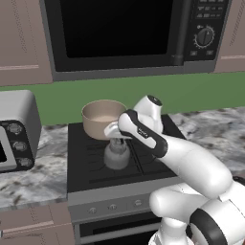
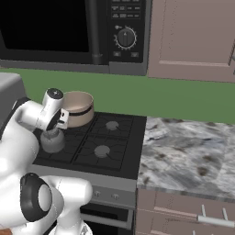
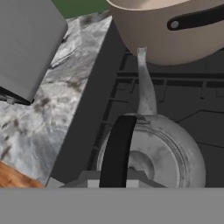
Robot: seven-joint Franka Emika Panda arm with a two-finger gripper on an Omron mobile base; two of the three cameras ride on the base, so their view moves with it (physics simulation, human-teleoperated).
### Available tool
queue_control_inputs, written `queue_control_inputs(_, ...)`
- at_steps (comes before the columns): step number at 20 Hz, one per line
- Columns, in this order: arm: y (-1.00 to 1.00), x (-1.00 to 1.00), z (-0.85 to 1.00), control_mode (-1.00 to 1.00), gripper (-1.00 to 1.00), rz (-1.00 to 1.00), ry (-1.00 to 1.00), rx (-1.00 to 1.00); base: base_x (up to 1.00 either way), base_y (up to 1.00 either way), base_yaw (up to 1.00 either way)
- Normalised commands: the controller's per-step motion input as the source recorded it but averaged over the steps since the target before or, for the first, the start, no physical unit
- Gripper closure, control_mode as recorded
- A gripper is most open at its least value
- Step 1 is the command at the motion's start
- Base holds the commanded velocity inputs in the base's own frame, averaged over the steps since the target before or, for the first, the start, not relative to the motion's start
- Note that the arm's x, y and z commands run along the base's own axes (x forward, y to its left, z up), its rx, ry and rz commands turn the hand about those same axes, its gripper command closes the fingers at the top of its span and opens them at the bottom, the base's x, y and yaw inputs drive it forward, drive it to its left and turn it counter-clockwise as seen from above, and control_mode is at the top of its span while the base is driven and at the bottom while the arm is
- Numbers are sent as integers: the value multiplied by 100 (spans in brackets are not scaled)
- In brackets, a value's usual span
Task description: Pick the kettle from the counter and place it on a stove burner. Then turn the burner on.
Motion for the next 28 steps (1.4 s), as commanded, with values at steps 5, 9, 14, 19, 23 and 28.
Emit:
queue_control_inputs(5, 4, 12, -9, -100, 100, 0, 0, 0, 0, 0, 0)
queue_control_inputs(9, 2, 27, -1, -100, 100, -2, 0, 0, 0, 0, 0)
queue_control_inputs(14, 5, 23, -10, -100, 100, -1, 0, 0, 0, 0, 0)
queue_control_inputs(19, 5, 9, -35, -100, 100, 0, 0, 0, 0, 0, 0)
queue_control_inputs(23, 4, 10, -33, -100, 100, 0, 0, -1, 0, 0, 0)
queue_control_inputs(28, 0, 5, -5, -100, 100, 0, 0, 0, 0, 0, 0)
